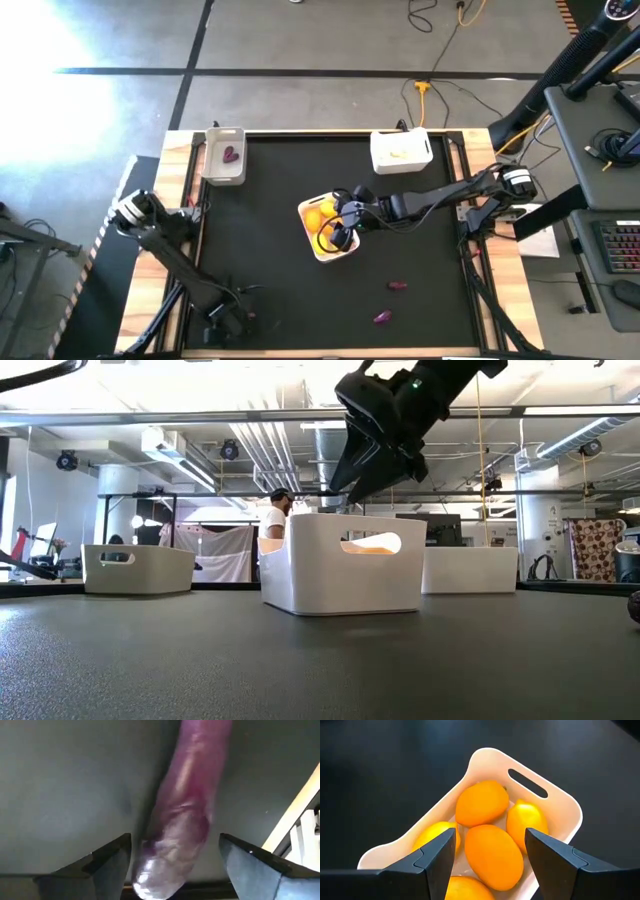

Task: Sort produce into baskets
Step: Put the eggplant into the gray bin

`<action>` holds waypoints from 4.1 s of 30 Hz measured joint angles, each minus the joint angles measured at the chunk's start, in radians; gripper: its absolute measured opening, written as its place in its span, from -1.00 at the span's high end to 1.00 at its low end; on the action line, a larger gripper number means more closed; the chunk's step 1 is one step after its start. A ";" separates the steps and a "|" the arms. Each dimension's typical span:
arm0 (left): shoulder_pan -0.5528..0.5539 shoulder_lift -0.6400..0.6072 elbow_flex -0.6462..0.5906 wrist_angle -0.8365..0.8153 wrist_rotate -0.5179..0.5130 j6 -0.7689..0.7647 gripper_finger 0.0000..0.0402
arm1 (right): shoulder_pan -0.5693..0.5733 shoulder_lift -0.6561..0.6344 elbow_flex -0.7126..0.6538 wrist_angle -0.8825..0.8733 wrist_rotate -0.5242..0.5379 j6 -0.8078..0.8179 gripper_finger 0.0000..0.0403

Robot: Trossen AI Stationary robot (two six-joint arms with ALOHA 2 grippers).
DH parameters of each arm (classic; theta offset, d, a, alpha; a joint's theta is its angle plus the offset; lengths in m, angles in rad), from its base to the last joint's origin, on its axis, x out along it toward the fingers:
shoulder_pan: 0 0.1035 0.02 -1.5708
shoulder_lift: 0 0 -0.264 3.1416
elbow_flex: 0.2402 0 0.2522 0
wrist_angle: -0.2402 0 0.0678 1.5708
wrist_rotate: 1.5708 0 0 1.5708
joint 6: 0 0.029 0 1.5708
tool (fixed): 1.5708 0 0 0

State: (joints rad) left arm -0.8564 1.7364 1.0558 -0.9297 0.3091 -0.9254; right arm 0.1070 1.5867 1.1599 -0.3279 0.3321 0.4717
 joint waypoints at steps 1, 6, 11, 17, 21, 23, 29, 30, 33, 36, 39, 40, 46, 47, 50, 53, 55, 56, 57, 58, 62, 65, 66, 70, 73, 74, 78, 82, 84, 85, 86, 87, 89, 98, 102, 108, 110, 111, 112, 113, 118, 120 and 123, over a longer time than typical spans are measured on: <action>-0.004 0.003 0.002 0.002 -0.006 0.001 -0.40 | 0.000 0.000 0.000 0.000 0.000 0.000 -0.13; -0.012 -0.004 -0.017 0.014 -0.011 -0.080 -0.40 | 0.000 0.000 0.000 0.001 0.000 -0.001 -0.13; -0.014 0.001 -0.078 0.203 -0.012 -0.083 -0.40 | 0.000 0.000 -0.001 0.004 0.000 -0.001 -0.13; -0.015 0.002 -0.104 0.257 -0.067 -0.218 -0.30 | 0.005 0.000 -0.001 0.003 0.000 -0.001 -0.13; -0.013 0.003 -0.100 0.241 -0.095 -0.277 -0.04 | 0.009 -0.001 -0.001 0.000 -0.001 -0.019 -0.13; -0.012 -0.001 -0.099 0.231 -0.105 -0.309 0.14 | 0.009 -0.005 -0.001 0.000 -0.001 -0.028 -0.13; -0.001 -0.049 -0.103 0.194 -0.202 -0.341 0.40 | 0.009 -0.018 0.032 -0.032 0.000 -0.090 -0.13; 0.006 -0.066 -0.103 0.178 -0.221 -0.335 0.40 | 0.009 -0.022 0.041 -0.041 0.000 -0.100 -0.13; 0.033 -0.135 -0.103 0.101 -0.254 -0.329 0.40 | 0.011 -0.039 0.076 -0.081 0.000 -0.122 -0.13; 0.094 -0.227 -0.103 -0.020 -0.314 -0.318 0.38 | 0.013 -0.064 0.115 -0.122 0.001 -0.137 -0.13; 0.194 -0.344 -0.103 -0.141 -0.419 -0.307 0.35 | 0.013 -0.086 0.153 -0.162 0.001 -0.152 -0.13; 0.240 -0.386 -0.103 -0.177 -0.450 -0.303 0.35 | 0.013 -0.092 0.165 -0.173 0.001 -0.157 -0.13; 0.635 -0.631 -0.101 -0.252 -0.628 -0.160 0.35 | 0.032 -0.128 0.219 -0.212 0.002 -0.180 -0.13; 0.730 -0.664 -0.095 -0.253 -0.638 -0.113 0.35 | 0.044 -0.135 0.224 -0.218 0.005 -0.188 -0.13; 1.049 -0.731 -0.059 -0.241 -0.645 0.062 0.35 | 0.086 -0.162 0.226 -0.232 0.008 -0.194 -0.13; 1.371 -0.753 -0.017 -0.205 -0.633 0.251 0.35 | 0.124 -0.184 0.226 -0.292 0.009 -0.151 -0.13; 1.559 -0.745 -0.004 -0.187 -0.582 0.369 0.35 | 0.145 -0.193 0.226 -0.354 0.029 -0.098 -0.13; 1.646 -0.736 -0.003 -0.183 -0.546 0.413 0.35 | 0.157 -0.194 0.225 -0.391 0.045 -0.065 -0.13; 1.722 -0.724 -0.004 -0.178 -0.502 0.448 0.35 | 0.169 -0.194 0.225 -0.431 0.062 -0.031 -0.13; 1.784 -0.711 -0.006 -0.174 -0.465 0.478 0.35 | 0.182 -0.194 0.223 -0.473 0.079 0.005 -0.13; 1.924 -0.659 -0.032 -0.168 -0.359 0.568 0.34 | 0.236 -0.184 0.207 -0.620 0.113 0.166 -0.13; 1.903 -0.658 -0.037 -0.156 -0.381 0.557 0.30 | 0.276 -0.171 0.182 -0.695 0.113 0.285 -0.13; 1.891 -0.659 -0.040 -0.148 -0.394 0.546 0.29 | 0.289 -0.170 0.168 -0.701 0.113 0.317 -0.13; 1.873 -0.656 -0.057 -0.106 -0.418 0.480 0.25 | 0.339 -0.170 0.110 -0.709 0.105 0.435 -0.13; 1.861 -0.638 -0.065 -0.093 -0.454 0.444 0.26 | 0.367 -0.170 0.083 -0.710 0.083 0.517 -0.13; 1.854 -0.632 -0.065 -0.090 -0.467 0.428 0.26 | 0.375 -0.170 0.077 -0.710 0.079 0.543 -0.13; 1.805 -0.608 -0.065 -0.048 -0.541 0.336 0.27 | 0.406 -0.170 0.064 -0.709 0.078 0.632 -0.13; 1.727 -0.572 -0.071 0.035 -0.585 0.309 0.27 | 0.438 -0.170 0.064 -0.707 0.076 0.690 -0.13; 1.707 -0.537 -0.071 0.071 -0.610 0.310 0.27 | 0.461 -0.170 0.063 -0.707 0.058 0.707 -0.13; 1.709 -0.513 -0.071 0.090 -0.610 0.313 0.27 | 0.472 -0.170 0.063 -0.707 0.049 0.708 -0.13; 1.714 -0.486 -0.071 0.109 -0.610 0.313 0.27 | 0.481 -0.170 0.063 -0.707 0.037 0.709 -0.13; 1.722 -0.459 -0.071 0.115 -0.611 0.313 0.27 | 0.489 -0.170 0.063 -0.706 0.027 0.709 -0.13; 1.739 -0.397 -0.071 0.099 -0.611 0.329 0.27 | 0.503 -0.170 0.063 -0.706 0.020 0.712 -0.13; 1.792 -0.196 -0.073 0.058 -0.576 0.425 0.27 | 0.571 -0.170 0.059 -0.696 0.018 0.870 -0.13; 1.797 -0.165 -0.073 0.058 -0.562 0.483 0.22 | 0.601 -0.170 0.036 -0.688 -0.021 0.902 -0.13; 1.797 -0.150 -0.073 0.038 -0.553 0.547 0.11 | 0.611 -0.170 -0.047 -0.658 -0.196 0.856 -0.25; 1.797 -0.150 -0.073 0.033 -0.553 0.568 0.08 | 0.611 -0.170 -0.086 -0.614 -0.227 0.852 -0.32; 1.797 -0.151 -0.073 0.028 -0.553 0.574 0.06 | 0.611 -0.170 -0.107 -0.593 -0.233 0.852 -0.36; 1.797 -0.151 -0.072 0.022 -0.553 0.575 0.04 | 0.611 -0.170 -0.128 -0.573 -0.235 0.852 -0.39; 1.797 -0.151 -0.072 0.010 -0.553 0.573 0.02 | 0.611 -0.170 -0.148 -0.554 -0.234 0.853 -0.43; 1.797 -0.153 -0.072 -0.042 -0.553 0.578 -0.08 | 0.608 -0.169 -0.233 -0.454 -0.228 0.884 -0.53; 1.797 -0.154 -0.072 -0.069 -0.553 0.582 -0.09 | 0.608 -0.169 -0.260 -0.369 -0.220 0.825 -0.52; 1.795 -0.161 -0.072 -0.097 -0.553 0.609 -0.08 | 0.608 -0.156 -0.306 -0.249 -0.167 0.668 -0.48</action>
State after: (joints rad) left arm 0.9390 1.5752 0.9836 -1.0264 -0.2440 -0.3163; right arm 0.7155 1.4306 0.8540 -0.5764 0.1647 1.1398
